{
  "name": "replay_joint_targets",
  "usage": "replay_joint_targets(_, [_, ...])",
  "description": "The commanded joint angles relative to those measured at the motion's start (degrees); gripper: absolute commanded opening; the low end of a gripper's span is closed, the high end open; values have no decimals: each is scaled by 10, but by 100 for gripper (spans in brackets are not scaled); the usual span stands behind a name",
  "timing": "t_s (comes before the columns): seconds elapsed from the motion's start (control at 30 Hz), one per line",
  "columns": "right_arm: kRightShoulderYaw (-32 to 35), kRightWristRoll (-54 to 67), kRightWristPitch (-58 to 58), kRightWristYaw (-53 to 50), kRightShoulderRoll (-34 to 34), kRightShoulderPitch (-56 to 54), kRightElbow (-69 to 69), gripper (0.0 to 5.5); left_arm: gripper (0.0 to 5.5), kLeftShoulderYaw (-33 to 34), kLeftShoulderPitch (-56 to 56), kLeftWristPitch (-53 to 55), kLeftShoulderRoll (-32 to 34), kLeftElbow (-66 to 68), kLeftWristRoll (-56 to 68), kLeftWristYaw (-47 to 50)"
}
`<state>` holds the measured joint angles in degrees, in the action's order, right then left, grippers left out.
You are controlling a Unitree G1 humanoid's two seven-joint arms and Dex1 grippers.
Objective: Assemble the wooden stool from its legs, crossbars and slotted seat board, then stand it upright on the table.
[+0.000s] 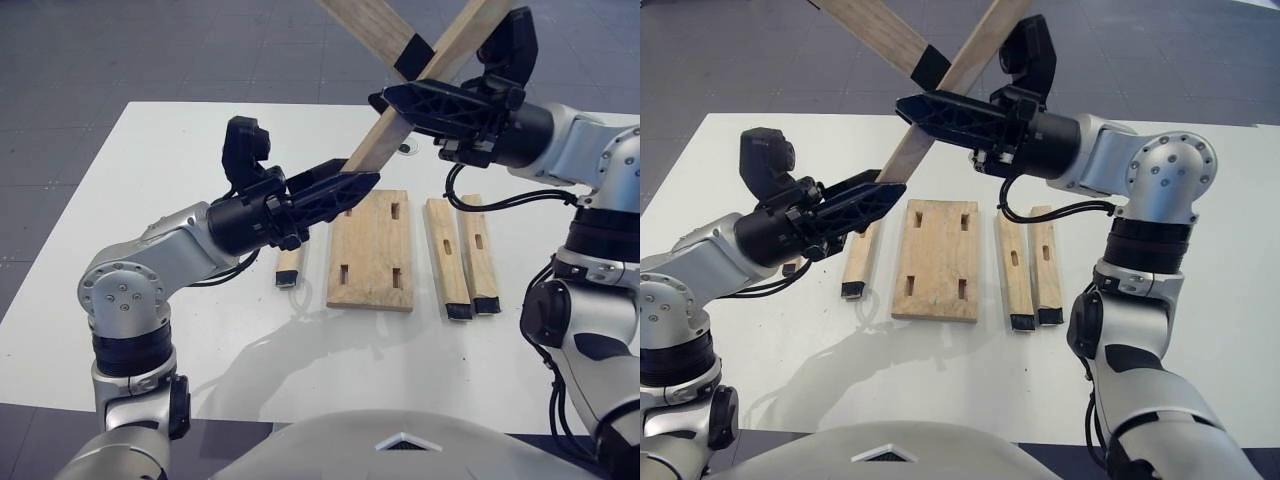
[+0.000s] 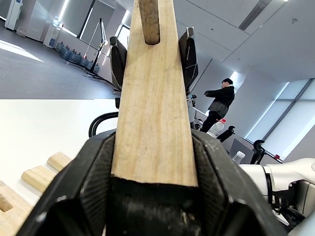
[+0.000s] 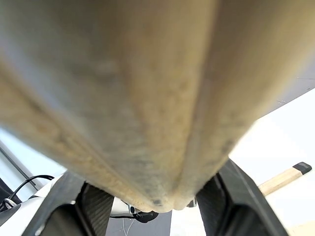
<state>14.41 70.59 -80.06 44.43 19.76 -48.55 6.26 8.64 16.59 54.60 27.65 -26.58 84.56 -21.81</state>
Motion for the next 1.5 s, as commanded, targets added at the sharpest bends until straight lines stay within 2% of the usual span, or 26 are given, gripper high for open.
replay_joint_targets(0.03, [-2, 31, -6, 55, 15, -26, -9, 208, 246, 0, -5, -3, 20, 23, -42, 18])
replay_joint_targets(0.13, [-10, 8, 15, 65, 27, -21, -4, 208, 299, 14, -1, -9, 18, 20, -18, 30])
replay_joint_targets(0.2, [-13, -12, 35, 74, 38, -24, 10, 208, 332, 45, 5, -19, 26, 24, 17, 35])
replay_joint_targets(0.3, [-23, -49, 70, 98, 60, -31, 44, 203, 390, 124, 14, -29, 69, 41, 114, 10])
replay_joint_targets(0.4, [-11, -75, 100, 109, 74, -46, 92, 203, 404, 175, 23, -36, 121, 46, 139, -15])
replay_joint_targets(0.47, [-7, -89, 115, 120, 87, -56, 108, 203, 404, 99, 1, -21, 176, 8, -12, -21])
replay_joint_targets(0.53, [-6, -103, 131, 126, 99, -66, 121, 203, 404, -40, 4, -2, 213, -29, -180, 18])
replay_joint_targets(0.67, [-3, -111, 143, 127, 105, -77, 120, 203, 404, -324, 60, -3, 218, -67, -453, 39])
replay_joint_targets(0.73, [-2, -113, 146, 121, 101, -75, 114, 203, 404, -407, 87, -16, 210, -59, -543, 23])
replay_joint_targets(0.83, [2, -115, 151, 109, 94, -76, 112, 203, 404, -482, 124, -10, 203, -54, -624, -8])
replay_joint_targets(1.07, [15, -114, 150, 97, 82, -70, 100, 203, 404, -582, 152, -27, 222, -11, -811, -60])
replay_joint_targets(1.27, [15, -120, 154, 92, 79, -70, 101, 203, 404, -561, 113, -10, 190, -32, -828, -95])
replay_joint_targets(1.5, [5, -140, 168, 94, 78, -53, 110, 203, 404, -526, 99, 11, 183, -48, -848, -116])
